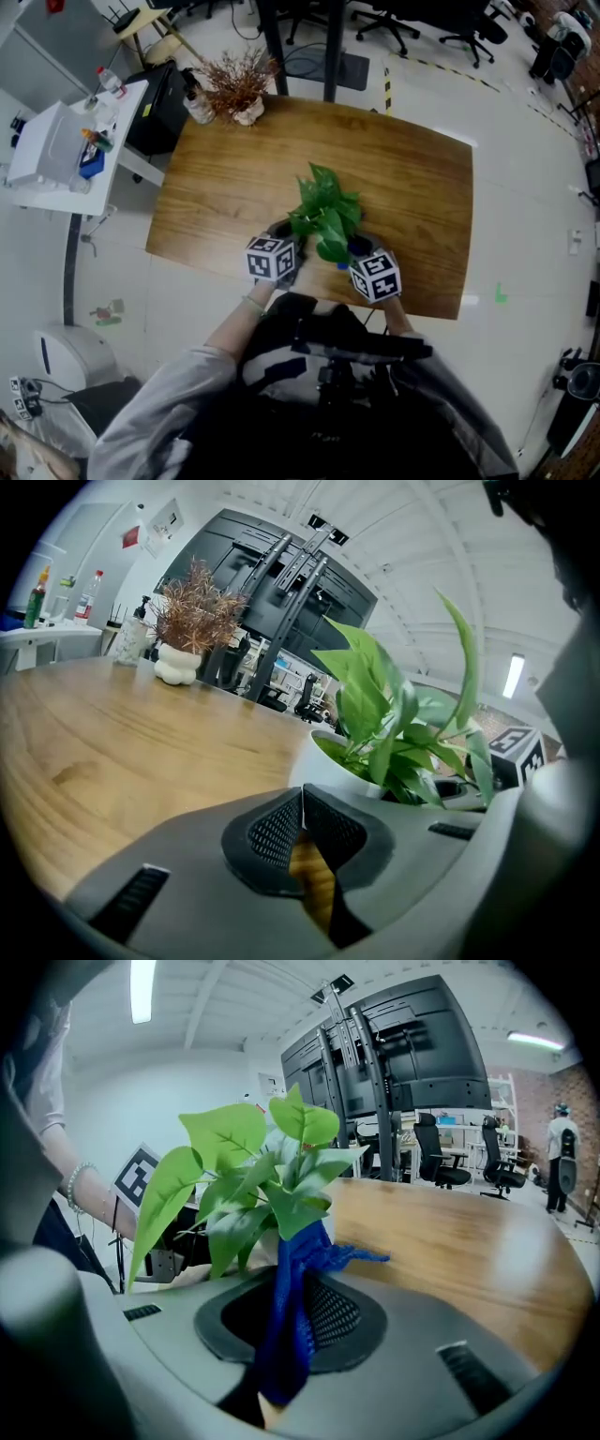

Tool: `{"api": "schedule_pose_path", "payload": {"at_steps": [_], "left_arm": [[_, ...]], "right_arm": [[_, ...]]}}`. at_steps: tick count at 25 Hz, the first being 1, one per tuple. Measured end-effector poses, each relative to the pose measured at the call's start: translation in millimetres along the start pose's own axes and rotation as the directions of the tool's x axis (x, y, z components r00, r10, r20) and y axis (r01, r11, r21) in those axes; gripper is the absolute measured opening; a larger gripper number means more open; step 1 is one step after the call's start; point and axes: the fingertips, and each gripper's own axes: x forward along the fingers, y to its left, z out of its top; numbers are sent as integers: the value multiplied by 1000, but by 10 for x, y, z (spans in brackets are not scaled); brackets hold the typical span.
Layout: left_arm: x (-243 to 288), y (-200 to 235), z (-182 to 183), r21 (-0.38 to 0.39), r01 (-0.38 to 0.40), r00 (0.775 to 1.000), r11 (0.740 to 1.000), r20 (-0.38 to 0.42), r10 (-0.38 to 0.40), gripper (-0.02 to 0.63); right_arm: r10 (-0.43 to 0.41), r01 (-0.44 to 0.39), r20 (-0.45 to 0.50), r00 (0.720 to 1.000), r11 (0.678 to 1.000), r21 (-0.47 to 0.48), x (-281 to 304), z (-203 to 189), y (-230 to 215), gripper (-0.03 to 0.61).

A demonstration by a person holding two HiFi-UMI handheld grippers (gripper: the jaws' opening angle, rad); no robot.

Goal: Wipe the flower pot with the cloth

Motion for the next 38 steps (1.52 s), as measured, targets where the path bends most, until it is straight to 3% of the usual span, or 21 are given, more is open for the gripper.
{"api": "schedule_pose_path", "payload": {"at_steps": [12, 18, 23, 26, 30, 38], "left_arm": [[57, -61, -45, -1, 11, 1000, 1000, -9, -11, 5], [38, -67, -34, -3, 10, 1000, 1000, -4, -10, 5], [15, 20, 16, -7, -15, 1000, 1000, 7, 15, 5], [18, 51, 73, 1, -21, 1000, 1000, 13, 21, 5], [45, 63, 158, 1, -19, 999, 1000, 27, 19, 5], [90, 121, 210, 26, -22, 1000, 999, 17, 22, 5]], "right_arm": [[27, -26, -14, 1000, 998, 49, 10, -128, 213, 87], [-58, 57, 8, 998, 995, 88, -201, -85, -210, 87], [-89, 89, 52, 995, 996, 11, -156, 259, -625, 87], [-46, 50, 70, 996, 998, -46, -67, 515, -685, 87], [43, -39, 37, 998, 993, -112, 80, 574, -589, 87], [75, -74, 13, 997, 996, -40, 120, 359, -406, 87]]}}
